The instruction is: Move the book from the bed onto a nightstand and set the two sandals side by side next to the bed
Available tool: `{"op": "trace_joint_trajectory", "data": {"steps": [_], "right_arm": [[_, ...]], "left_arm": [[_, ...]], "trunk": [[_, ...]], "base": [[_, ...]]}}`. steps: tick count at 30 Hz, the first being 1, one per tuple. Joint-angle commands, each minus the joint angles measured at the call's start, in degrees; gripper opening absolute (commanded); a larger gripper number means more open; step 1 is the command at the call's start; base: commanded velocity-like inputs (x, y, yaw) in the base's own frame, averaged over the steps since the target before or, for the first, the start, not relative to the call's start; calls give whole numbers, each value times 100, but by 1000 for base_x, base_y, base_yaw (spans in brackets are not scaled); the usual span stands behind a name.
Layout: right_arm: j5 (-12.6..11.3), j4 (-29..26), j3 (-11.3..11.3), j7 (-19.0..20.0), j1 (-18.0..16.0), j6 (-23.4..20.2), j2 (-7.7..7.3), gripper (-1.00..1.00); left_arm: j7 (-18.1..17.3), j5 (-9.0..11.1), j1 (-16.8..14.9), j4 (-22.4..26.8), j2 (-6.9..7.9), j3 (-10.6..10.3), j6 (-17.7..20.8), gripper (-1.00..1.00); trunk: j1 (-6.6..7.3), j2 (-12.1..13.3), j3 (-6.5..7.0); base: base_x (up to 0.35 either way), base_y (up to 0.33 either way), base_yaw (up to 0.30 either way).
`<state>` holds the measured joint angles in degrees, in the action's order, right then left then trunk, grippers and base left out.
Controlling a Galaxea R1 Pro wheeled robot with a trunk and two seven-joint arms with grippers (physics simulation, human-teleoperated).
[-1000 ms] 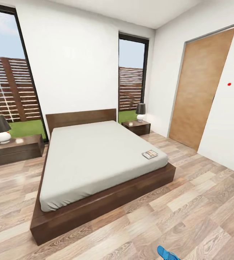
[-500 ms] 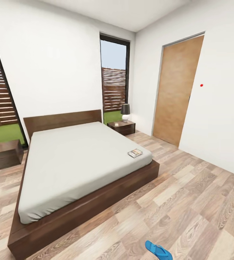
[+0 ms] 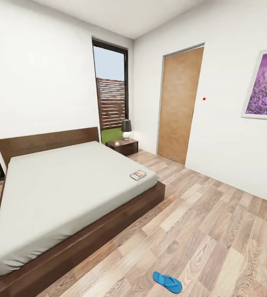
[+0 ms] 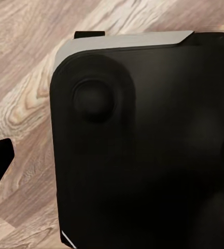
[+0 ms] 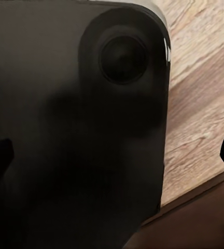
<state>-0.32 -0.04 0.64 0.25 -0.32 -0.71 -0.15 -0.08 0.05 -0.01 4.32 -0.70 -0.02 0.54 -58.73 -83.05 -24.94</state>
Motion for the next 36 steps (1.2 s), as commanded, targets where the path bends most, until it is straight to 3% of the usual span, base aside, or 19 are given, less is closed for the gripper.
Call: {"op": "trace_joint_trajectory", "data": {"steps": [1, 18, 23, 27, 32, 36], "right_arm": [[-3, -1, 6, 2, -3, -8, -1, 100], [-2, -4, 6, 3, -3, 0, -3, 100], [4, -30, 6, 2, -3, 0, -3, 100], [5, -65, 26, 2, -3, 9, -7, 100], [5, -131, 56, 2, -3, 132, -11, 100], [6, -537, 71, 2, -3, 292, -12, 100]], "left_arm": [[-1, 1, 1, 32, 0, -2, 6, 100], [-9, 2, 1, 159, 0, -2, -30, 100], [-3, 3, -2, 247, 5, 1, -372, 100], [-1, 7, -1, 449, 8, 6, -661, 100], [-1, 18, 0, 741, 2, 3, -738, 100], [-7, 22, 1, 1296, 0, 2, -777, 100]], "trunk": [[0, -3, -2], [0, -3, 62], [0, -3, 80], [0, -3, 96], [0, -3, 116], [0, -3, 132]], "base": [[0, 0, -277], [0, 0, -272], [0, 0, -266], [0, 0, -266], [0, 0, -264], [0, 0, -254]]}}
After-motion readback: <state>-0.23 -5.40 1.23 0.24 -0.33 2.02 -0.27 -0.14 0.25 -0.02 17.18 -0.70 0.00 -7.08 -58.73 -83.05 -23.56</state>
